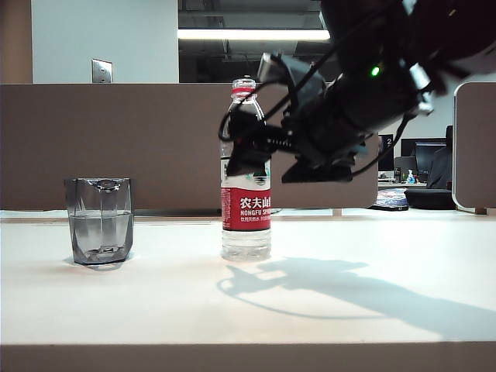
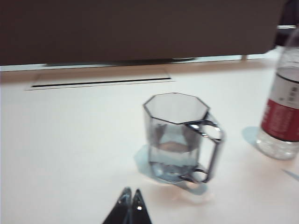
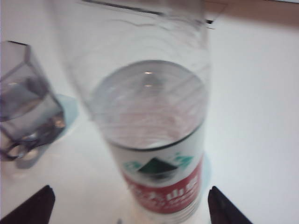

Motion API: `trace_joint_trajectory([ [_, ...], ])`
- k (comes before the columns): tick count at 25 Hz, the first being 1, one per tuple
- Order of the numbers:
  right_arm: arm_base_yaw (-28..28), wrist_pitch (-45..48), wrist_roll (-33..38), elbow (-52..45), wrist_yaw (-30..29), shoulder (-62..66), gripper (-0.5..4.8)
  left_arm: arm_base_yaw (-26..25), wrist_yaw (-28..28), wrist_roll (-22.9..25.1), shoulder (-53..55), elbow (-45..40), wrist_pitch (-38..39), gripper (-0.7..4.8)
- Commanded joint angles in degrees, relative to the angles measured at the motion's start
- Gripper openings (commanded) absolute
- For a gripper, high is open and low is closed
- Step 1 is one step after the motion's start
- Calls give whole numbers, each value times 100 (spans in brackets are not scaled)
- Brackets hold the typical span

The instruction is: Pick up the mineral water bottle on the table and pour water into the mug until it's half full.

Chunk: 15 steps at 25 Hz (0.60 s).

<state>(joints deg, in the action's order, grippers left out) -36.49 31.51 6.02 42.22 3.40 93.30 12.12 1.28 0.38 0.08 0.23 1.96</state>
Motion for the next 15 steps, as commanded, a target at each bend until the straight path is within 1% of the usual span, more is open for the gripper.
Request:
trace_joint_trajectory([
  [1, -76, -190, 26, -177, -13, -363, 479, -435, -15, 2, 0, 20, -72, -5],
  [4, -166, -527, 48, -358, -15, -763, 479, -782, 15, 2, 0, 20, -72, -5],
  [6, -271, -621, 46, -518, -17, -1054, 479, -907, 15, 2, 0, 20, -74, -5],
  [11, -498, -787, 76, -874, -15, -1808, 479, -929, 0, 2, 0, 20, -72, -5],
  [13, -560, -920, 203, -962, -20, -2111, 479, -929, 0, 2, 0, 20, -72, -5],
  [14, -581, -973, 240, -1003, -20, -2245, 466, -931, 2, 2, 0, 20, -72, -5],
  [15, -597, -1086, 286, -1104, -24, -2553, 343, -931, 2, 2, 0, 20, -72, -5],
])
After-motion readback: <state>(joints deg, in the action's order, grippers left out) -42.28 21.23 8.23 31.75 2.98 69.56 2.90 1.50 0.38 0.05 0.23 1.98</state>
